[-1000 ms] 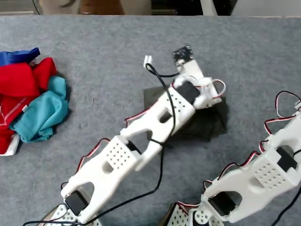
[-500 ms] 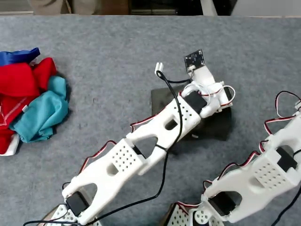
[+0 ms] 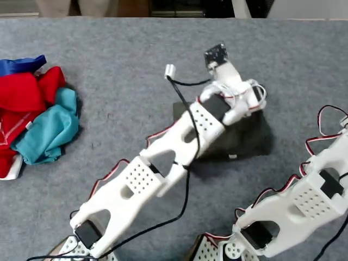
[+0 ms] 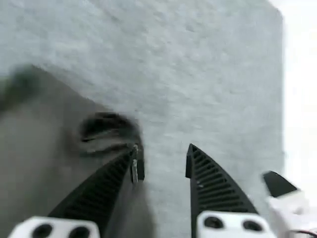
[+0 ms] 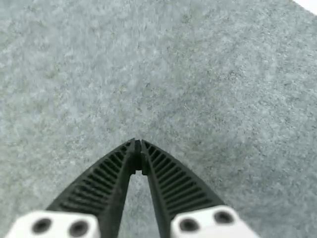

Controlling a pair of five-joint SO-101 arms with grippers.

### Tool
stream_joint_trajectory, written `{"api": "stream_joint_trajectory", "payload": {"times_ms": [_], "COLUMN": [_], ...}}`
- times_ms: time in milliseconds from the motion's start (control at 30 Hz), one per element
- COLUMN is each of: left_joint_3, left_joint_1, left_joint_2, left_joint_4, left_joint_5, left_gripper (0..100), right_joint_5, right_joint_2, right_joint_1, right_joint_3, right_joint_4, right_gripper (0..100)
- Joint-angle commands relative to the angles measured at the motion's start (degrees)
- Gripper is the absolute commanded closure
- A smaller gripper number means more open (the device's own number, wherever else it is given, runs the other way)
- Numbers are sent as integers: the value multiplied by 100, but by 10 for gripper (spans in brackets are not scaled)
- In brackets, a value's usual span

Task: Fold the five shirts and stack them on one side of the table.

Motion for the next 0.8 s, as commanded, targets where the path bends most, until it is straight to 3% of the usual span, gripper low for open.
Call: {"api": "stream_joint_trajectory", "payload": {"times_ms": [0, 367, 467, 767], "left_joint_3": [-519, -1169, -1046, -1073], "left_joint_1": [-281, -1275, -1495, -1978], "left_joint_2": [-84, 57, 479, 1437], "left_joint_4": [536, 2778, 2664, 2171], "left_joint_5": [-624, -1398, -1424, -941], "left_gripper": [851, 887, 987, 981], "right_joint_5": [132, 167, 334, 1767], "right_joint_2": [-13, -13, -22, -48], "right_joint_1": [-22, -127, -251, -1297], "right_joint_3": [-435, -444, -426, -479], "right_joint_4": [79, 97, 97, 730], "right_gripper": [991, 993, 993, 993]}}
